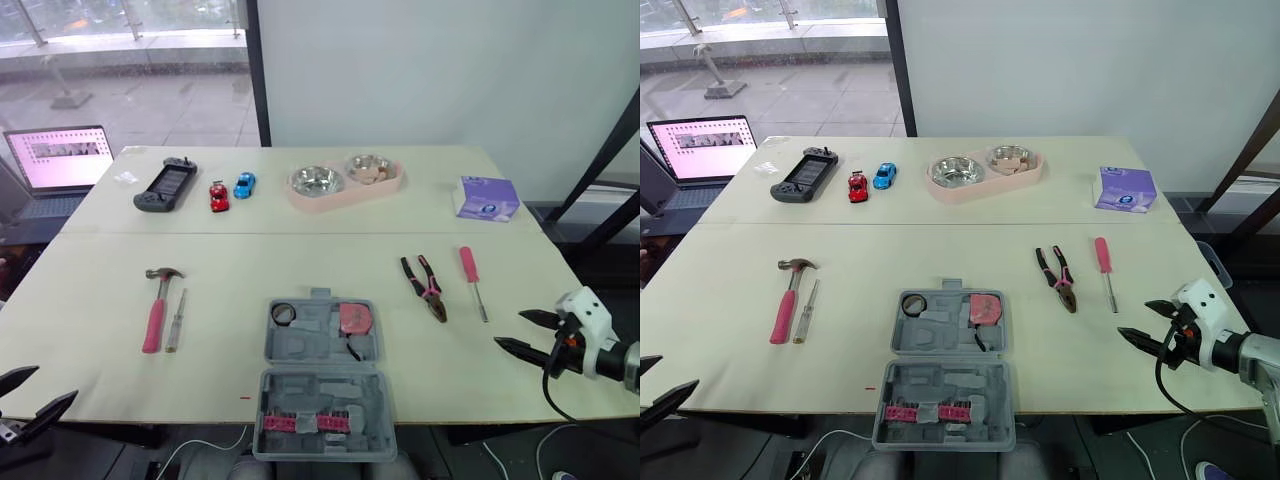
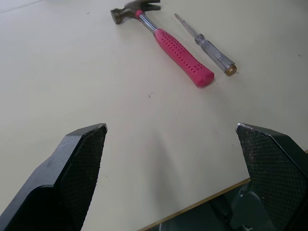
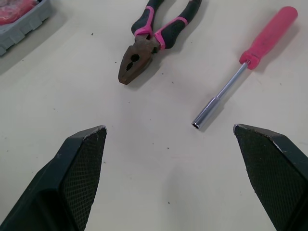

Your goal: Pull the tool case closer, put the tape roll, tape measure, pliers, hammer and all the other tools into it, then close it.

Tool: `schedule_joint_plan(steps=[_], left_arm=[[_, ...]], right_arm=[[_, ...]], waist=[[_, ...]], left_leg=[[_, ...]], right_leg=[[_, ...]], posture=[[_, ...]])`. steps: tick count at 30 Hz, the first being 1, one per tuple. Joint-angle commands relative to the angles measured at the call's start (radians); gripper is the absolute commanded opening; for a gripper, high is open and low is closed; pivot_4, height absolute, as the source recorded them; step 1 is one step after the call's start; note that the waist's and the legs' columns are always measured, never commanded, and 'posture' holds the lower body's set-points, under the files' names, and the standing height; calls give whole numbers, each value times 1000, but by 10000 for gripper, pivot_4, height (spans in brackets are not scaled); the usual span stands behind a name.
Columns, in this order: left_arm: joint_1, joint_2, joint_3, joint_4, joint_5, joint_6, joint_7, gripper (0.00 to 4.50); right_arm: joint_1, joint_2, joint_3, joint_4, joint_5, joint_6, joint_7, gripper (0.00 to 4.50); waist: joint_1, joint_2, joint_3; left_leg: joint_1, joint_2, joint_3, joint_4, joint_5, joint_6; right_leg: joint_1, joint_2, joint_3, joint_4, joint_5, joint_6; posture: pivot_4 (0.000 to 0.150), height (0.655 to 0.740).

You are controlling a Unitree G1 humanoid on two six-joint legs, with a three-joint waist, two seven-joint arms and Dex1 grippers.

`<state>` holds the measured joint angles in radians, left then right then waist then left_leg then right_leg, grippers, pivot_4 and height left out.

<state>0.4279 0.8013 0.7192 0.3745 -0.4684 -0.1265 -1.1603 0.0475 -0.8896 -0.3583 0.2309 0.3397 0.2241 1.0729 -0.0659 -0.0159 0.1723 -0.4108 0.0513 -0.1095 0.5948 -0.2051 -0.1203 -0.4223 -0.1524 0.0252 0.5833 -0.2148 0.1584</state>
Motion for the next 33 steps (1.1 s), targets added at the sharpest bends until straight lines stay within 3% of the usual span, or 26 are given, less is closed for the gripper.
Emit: schedule_joint_plan(steps=[1,4,9,13,18,23,33], left_arm=[[4,2,-1,-22,-3,-10,-7,45000],[-4,-3,-8,-46,-7,-6,-1,45000],[0,-55,-81,-240,-39,68,21,45000],[37,-136,-248,-570,-74,168,60,45000],[35,-175,-372,-796,-112,282,130,45000],[-9,-174,-415,-870,-115,307,159,45000],[-31,-212,-427,-923,-164,265,145,45000]], right_arm=[[13,2,-20,-23,16,-10,2,44482],[34,34,-39,-104,61,46,-27,44482],[99,90,-30,-397,152,255,-134,44482],[90,264,5,-612,128,439,-461,44482],[101,465,114,-734,-48,465,-779,44482],[30,581,160,-675,-133,460,-936,44482],[-153,647,188,-321,-192,362,-993,44482]], waist=[[1,0,0],[4,0,0],[12,0,0],[24,-3,-2],[36,-3,-2],[42,-1,-2],[46,0,-1]], left_leg=[[0,0,0,0,0,0],[0,0,0,0,0,0],[0,0,0,0,0,0],[0,0,0,1,-1,-2],[-1,0,-1,1,0,0],[-1,0,-1,1,0,0],[-1,0,-2,0,1,1]], right_leg=[[0,0,0,1,0,0],[-1,0,0,2,0,0],[0,0,0,2,0,0],[0,0,0,1,1,-1],[-1,1,0,1,3,-5],[-1,1,0,1,2,-4],[-1,2,0,2,5,-8]], posture=[[1500,7400],[1500,7400],[1500,7400],[1500,7400],[1500,7400],[1500,7400],[1500,7400]])
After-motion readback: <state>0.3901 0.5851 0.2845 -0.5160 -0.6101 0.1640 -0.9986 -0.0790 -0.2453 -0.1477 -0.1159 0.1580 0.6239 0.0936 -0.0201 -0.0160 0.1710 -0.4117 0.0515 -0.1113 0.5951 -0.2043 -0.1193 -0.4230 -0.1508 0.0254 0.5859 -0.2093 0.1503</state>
